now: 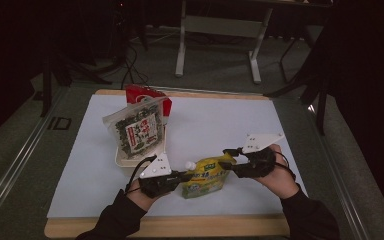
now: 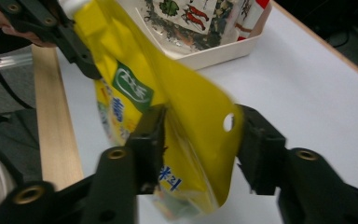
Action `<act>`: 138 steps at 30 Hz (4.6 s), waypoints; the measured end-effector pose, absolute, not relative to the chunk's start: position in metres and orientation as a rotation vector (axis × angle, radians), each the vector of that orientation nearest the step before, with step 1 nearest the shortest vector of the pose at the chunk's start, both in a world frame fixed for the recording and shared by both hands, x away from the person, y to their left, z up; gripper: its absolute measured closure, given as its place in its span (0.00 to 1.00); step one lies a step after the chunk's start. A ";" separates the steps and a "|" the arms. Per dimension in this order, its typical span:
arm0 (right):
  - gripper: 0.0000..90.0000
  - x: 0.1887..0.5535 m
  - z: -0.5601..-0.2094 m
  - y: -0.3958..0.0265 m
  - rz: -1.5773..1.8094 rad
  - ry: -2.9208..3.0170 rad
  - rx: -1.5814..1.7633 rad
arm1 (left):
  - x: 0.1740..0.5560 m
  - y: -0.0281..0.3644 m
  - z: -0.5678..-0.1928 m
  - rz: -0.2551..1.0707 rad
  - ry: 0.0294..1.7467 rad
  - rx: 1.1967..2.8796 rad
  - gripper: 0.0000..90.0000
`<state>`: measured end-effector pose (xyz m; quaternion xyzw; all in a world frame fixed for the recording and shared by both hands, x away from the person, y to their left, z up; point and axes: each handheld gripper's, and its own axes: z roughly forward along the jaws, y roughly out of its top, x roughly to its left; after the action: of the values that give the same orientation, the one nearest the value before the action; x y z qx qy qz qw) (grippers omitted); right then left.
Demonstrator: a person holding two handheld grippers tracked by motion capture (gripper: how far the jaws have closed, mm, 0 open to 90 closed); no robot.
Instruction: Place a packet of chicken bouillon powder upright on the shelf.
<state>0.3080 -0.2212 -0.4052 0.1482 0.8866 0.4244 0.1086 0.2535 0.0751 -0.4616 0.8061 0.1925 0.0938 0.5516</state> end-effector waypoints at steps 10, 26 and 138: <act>0.84 0.310 -0.410 -0.221 1.265 2.687 0.401 | 0.252 0.079 -0.458 0.237 0.462 1.899 1.00; 1.00 0.301 -0.386 -0.209 1.304 2.702 0.197 | 0.242 0.102 -0.457 0.276 0.546 1.839 0.64; 0.17 0.342 -0.511 -0.172 1.482 2.684 0.514 | 0.193 0.136 -0.529 0.400 0.773 1.835 0.01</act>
<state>0.3417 -0.1722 -0.5113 0.1652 0.8633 0.4767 0.0165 0.1932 0.1355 -0.5289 0.7677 0.3234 0.1673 0.5273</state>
